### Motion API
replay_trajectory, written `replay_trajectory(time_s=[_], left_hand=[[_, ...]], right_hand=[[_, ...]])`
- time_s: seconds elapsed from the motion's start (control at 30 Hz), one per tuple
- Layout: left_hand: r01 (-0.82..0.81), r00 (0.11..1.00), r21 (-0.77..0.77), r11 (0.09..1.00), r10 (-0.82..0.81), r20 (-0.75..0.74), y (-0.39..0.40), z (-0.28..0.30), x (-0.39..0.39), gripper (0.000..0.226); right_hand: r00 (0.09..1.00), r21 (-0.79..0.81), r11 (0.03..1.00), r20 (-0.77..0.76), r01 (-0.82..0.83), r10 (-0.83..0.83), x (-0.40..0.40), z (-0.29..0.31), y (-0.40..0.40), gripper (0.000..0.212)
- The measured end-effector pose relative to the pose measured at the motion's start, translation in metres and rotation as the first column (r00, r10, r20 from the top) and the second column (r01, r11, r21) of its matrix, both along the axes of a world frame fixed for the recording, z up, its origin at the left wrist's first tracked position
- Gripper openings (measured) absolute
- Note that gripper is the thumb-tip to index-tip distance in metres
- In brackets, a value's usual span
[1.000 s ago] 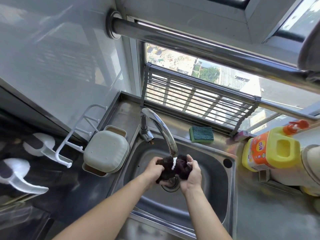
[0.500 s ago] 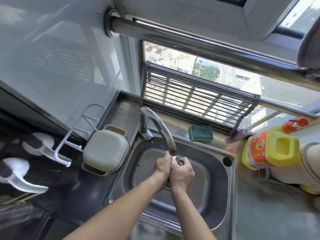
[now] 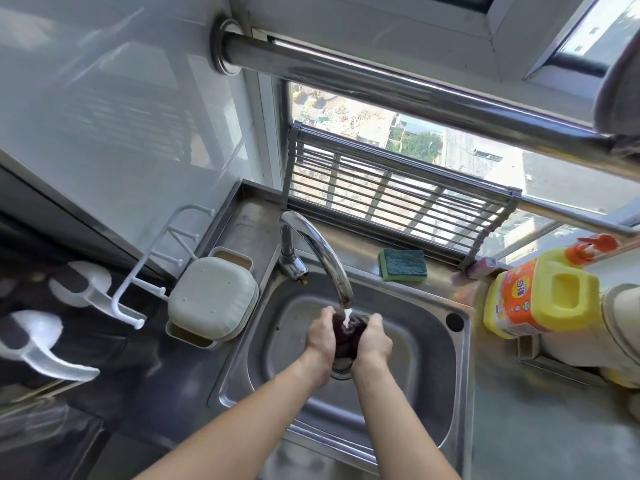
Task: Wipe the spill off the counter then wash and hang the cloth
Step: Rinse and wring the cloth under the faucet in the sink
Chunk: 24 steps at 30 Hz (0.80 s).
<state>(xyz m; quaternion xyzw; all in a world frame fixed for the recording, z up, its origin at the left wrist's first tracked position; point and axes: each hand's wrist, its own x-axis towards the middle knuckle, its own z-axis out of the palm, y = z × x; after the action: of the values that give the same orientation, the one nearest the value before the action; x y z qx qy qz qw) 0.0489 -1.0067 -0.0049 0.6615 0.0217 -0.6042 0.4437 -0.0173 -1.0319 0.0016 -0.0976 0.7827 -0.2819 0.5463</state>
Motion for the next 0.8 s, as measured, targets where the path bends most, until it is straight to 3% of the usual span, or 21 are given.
replay_trajectory(time_s=[0.07,0.17,0.27,0.33,0.4,0.47,0.53,0.7,0.8], left_hand=[[-0.046,0.996,-0.013,0.999,0.046,0.081,0.001,-0.009,0.005,0.046],[0.009,0.951,-0.012,1.0,-0.005,0.308,0.003,-0.021,0.016,0.042],[0.083,0.962,-0.01,0.996,-0.078,0.261,0.002,-0.019,0.018,0.018],[0.056,0.994,-0.014,0.998,-0.054,0.098,-0.001,-0.007,0.011,0.028],[0.078,0.997,-0.017,0.997,-0.078,0.003,-0.002,0.0,0.002,0.042],[0.138,0.99,-0.019,0.99,-0.137,0.04,0.0,0.002,-0.005,0.049],[0.146,0.984,-0.006,0.989,-0.144,0.104,0.003,0.001,-0.007,0.052],[0.042,0.984,0.038,0.998,-0.048,0.174,0.008,-0.002,-0.005,0.045],[0.088,0.971,0.037,0.995,-0.094,0.218,0.013,-0.006,-0.002,0.051]], right_hand=[[0.972,0.001,0.992,0.201,0.127,-0.124,-0.003,-0.004,0.0,0.041],[0.944,-0.094,0.975,0.284,0.202,-0.168,-0.01,-0.004,0.002,0.037],[0.947,-0.201,0.974,0.32,0.106,-0.037,-0.011,-0.002,0.002,0.039],[0.959,-0.243,0.965,0.237,-0.099,0.158,-0.003,-0.002,0.008,0.037],[0.936,-0.278,0.899,0.001,-0.339,0.353,0.004,-0.008,0.013,0.037],[0.911,-0.255,0.883,-0.232,-0.395,0.341,0.007,-0.007,0.016,0.034],[0.9,-0.25,0.897,-0.343,-0.365,0.271,0.008,-0.002,0.016,0.035],[0.875,-0.224,0.906,-0.418,-0.361,0.245,0.012,-0.002,0.016,0.045],[0.903,-0.185,0.918,-0.326,-0.351,0.279,0.008,-0.008,0.013,0.047]])
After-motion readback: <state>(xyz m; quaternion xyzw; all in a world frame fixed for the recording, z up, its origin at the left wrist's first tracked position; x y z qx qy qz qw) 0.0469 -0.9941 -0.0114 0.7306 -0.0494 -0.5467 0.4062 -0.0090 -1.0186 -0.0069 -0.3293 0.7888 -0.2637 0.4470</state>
